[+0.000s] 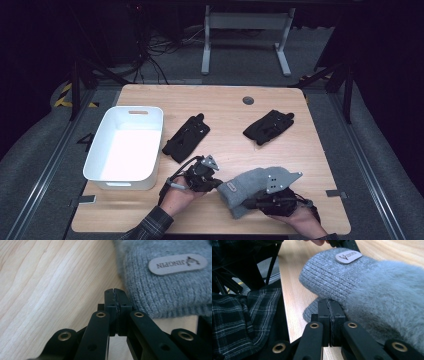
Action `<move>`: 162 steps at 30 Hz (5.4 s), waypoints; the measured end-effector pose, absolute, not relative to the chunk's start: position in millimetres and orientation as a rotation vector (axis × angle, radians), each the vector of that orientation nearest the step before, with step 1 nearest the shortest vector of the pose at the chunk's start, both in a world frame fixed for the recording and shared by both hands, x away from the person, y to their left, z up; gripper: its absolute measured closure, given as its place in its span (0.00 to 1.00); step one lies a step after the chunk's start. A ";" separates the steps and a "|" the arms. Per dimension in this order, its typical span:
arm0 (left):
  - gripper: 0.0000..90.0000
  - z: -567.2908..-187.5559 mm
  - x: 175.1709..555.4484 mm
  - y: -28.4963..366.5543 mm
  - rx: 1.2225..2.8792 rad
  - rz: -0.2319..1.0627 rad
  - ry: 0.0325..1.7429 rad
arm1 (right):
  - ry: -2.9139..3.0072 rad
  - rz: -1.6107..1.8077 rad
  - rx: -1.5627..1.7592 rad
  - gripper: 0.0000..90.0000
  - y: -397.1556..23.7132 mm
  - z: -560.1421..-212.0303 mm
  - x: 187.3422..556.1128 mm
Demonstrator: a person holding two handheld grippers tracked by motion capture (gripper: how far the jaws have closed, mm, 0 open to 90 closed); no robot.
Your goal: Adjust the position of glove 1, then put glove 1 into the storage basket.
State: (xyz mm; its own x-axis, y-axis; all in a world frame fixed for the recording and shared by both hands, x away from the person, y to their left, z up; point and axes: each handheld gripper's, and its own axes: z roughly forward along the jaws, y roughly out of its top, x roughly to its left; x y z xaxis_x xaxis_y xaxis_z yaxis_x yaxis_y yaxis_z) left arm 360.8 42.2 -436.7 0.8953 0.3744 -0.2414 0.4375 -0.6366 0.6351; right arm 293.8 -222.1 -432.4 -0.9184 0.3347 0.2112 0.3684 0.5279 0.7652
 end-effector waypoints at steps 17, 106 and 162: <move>0.79 -426.8 362.7 41.1 2.339 -0.090 0.539 | -2.755 -1.386 -0.691 0.92 -256.2 -428.9 284.7; 0.75 -433.3 378.0 -65.5 2.407 -0.402 0.386 | -2.865 -1.238 -1.800 0.17 -357.8 -467.7 374.3; 0.74 -299.5 418.0 156.6 2.160 0.030 0.878 | -2.863 -1.236 -1.810 0.17 -357.6 -467.7 374.5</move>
State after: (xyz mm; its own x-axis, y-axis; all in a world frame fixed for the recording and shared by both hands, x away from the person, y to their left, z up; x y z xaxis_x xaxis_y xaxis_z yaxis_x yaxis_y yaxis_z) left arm 418.0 156.6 -299.5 0.7602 0.5986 -0.2526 0.5799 -0.4498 0.6793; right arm 374.5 -357.6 -467.7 -0.4171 0.9084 -0.0294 0.6016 0.3002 0.7403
